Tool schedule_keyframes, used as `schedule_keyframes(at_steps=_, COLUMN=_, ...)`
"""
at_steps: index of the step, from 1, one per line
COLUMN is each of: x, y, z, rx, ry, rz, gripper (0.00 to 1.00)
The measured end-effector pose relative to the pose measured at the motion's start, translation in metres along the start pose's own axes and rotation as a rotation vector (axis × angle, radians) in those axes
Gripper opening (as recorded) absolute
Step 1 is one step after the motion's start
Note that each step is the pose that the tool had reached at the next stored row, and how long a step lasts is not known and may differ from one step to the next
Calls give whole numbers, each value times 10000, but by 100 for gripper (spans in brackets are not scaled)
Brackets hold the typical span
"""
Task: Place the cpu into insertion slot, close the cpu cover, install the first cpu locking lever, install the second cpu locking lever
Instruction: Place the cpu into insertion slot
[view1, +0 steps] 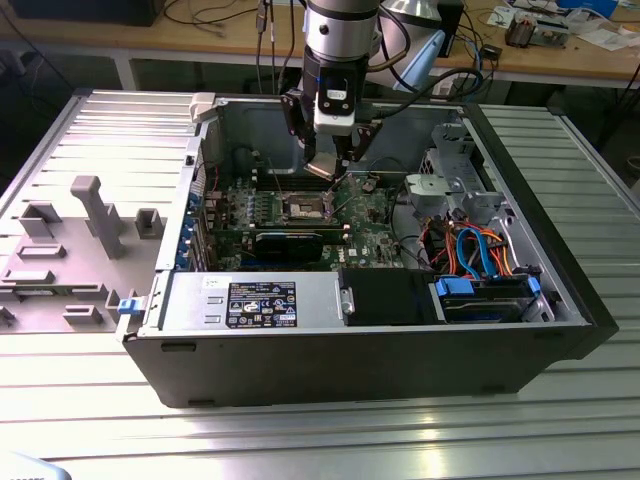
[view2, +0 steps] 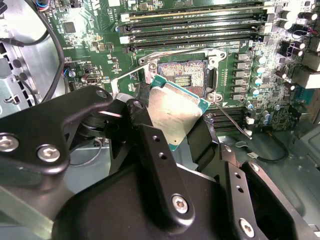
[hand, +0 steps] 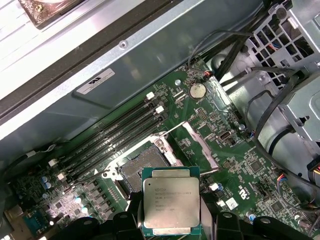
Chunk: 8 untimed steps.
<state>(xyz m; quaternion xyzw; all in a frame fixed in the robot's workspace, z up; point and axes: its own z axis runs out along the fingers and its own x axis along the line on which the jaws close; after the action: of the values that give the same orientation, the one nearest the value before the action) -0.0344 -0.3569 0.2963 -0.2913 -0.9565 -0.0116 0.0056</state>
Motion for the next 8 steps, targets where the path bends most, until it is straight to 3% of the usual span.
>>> schedule_keyframes(at_steps=8, x=0, y=0, z=0, rx=-1, ry=-1, rz=43, gripper=55)
